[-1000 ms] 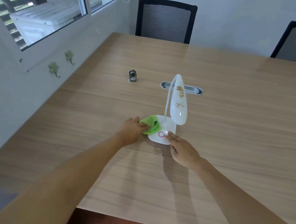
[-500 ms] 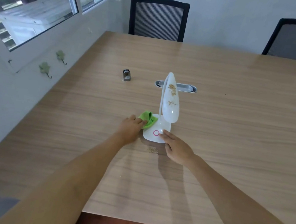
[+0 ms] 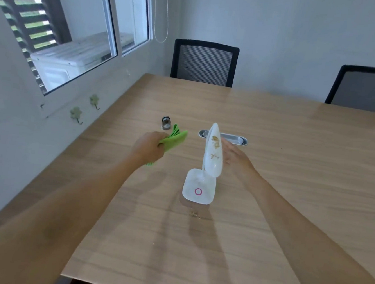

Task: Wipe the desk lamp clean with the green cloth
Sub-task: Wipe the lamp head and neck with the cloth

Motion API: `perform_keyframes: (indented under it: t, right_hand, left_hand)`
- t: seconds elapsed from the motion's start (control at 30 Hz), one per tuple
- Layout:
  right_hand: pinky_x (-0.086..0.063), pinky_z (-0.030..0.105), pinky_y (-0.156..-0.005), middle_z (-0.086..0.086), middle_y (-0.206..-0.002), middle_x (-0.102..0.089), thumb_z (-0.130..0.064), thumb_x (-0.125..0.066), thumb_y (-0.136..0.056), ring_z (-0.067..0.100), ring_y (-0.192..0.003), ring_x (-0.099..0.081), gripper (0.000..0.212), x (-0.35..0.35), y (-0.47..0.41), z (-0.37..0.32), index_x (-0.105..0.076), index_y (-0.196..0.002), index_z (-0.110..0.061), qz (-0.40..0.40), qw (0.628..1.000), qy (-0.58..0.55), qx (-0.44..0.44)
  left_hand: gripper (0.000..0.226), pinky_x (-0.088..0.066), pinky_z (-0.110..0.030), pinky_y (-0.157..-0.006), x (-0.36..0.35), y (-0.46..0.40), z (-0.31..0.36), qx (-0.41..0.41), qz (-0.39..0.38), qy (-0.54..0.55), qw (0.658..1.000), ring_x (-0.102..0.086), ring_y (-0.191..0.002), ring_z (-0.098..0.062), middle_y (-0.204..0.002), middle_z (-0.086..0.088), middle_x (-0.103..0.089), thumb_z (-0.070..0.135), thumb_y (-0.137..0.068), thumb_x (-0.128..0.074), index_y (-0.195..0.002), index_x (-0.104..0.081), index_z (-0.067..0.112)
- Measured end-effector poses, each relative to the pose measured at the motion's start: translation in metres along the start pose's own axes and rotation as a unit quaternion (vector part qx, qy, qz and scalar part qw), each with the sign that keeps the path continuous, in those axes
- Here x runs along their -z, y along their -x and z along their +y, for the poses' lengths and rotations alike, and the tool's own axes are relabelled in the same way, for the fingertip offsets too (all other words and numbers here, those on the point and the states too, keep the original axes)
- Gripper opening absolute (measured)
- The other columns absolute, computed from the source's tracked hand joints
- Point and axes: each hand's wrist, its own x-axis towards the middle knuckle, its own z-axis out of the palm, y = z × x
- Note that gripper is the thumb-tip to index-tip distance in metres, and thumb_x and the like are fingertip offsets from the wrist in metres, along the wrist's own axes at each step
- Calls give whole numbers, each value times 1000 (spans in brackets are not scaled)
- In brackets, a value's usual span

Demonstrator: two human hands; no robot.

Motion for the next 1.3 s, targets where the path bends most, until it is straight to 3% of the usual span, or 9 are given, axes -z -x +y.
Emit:
perform_keyframes:
  t: [0.2, 0.33, 0.53, 0.7, 0.87, 0.97, 1.03, 1.17, 1.3]
  right_hand:
    - [-29, 34, -111, -7, -144, -44, 3, -33, -88, 11, -128, -41, 70, 4, -7, -36, -42, -131, -52, -30, 996, 25, 74]
    - [-25, 28, -111, 5, -146, -48, -2, -31, -77, 15, -137, -39, 69, 7, -3, -46, -45, -137, -34, -66, 991, 71, 94]
    - [-36, -2, -82, 0, -137, -51, 21, -18, -80, 8, -125, -46, 77, 12, 2, -59, -42, -141, -18, -62, 987, 131, 72]
    - [-34, 23, -102, -5, -138, -50, 15, -23, -83, 8, -123, -49, 68, 15, 1, -62, -48, -137, -18, -60, 984, 154, 72]
    - [-46, 2, -72, -16, -97, -65, 6, -34, -93, -7, -87, -62, 48, 15, -3, -62, -64, -110, -27, -28, 986, 152, 55]
    - [-41, 33, -111, -12, -122, -63, 9, -37, -87, 11, -125, -54, 59, 16, -7, -59, -67, -100, -39, -44, 984, 157, 73]
    - [-31, 43, -118, -3, -139, -55, 11, -35, -85, 17, -134, -44, 65, 19, -7, -57, -65, -112, -40, -57, 984, 146, 86]
    - [-30, 38, -118, -4, -137, -54, 8, -35, -91, 14, -131, -46, 54, 18, -2, -61, -54, -132, -22, -58, 986, 137, 80]
    - [-42, 27, -103, -23, -108, -67, 10, -36, -86, 10, -120, -52, 57, 14, -1, -65, -69, -111, -29, -40, 983, 163, 70]
  left_hand:
    - [42, -55, -33, -73, 58, -11, 35, -36, 47, 46, 997, -66, -86, -30, -92, -10, -73, 17, -73, -38, -101, -69, 18]
    - [38, -41, -22, -69, 77, -9, 59, -79, 87, 51, 992, -66, -89, -29, -96, -11, -73, 12, -79, -42, -105, -69, 15]
    - [38, -44, -25, -78, 92, 11, 95, -176, 106, 67, 976, -63, -97, -27, -104, -10, -71, 2, -82, -48, -113, -67, 11]
    - [39, -47, -24, -82, 90, 29, 106, -233, 99, 40, 967, -65, -98, -27, -109, -11, -72, -3, -82, -54, -117, -66, 8]
    - [42, -55, -41, -91, 80, 45, 92, -256, 59, 6, 965, -67, -104, -27, -115, -8, -72, 1, -81, -53, -119, -66, 11]
    - [47, -57, -39, -87, 80, 67, 85, -305, 52, -31, 950, -68, -103, -24, -115, -5, -72, 0, -75, -49, -117, -67, 12]
    - [45, -59, -31, -78, 80, 81, 81, -345, 70, -73, 933, -69, -97, -22, -111, -2, -73, -2, -75, -51, -114, -68, 14]
    - [40, -58, -28, -74, 85, 92, 76, -387, 112, -89, 911, -70, -94, -21, -112, 2, -73, 4, -81, -49, -113, -68, 17]
    - [43, -60, -36, -69, 91, 81, 88, -338, 155, -97, 923, -71, -90, -27, -109, -2, -74, 5, -79, -43, -112, -69, 12]
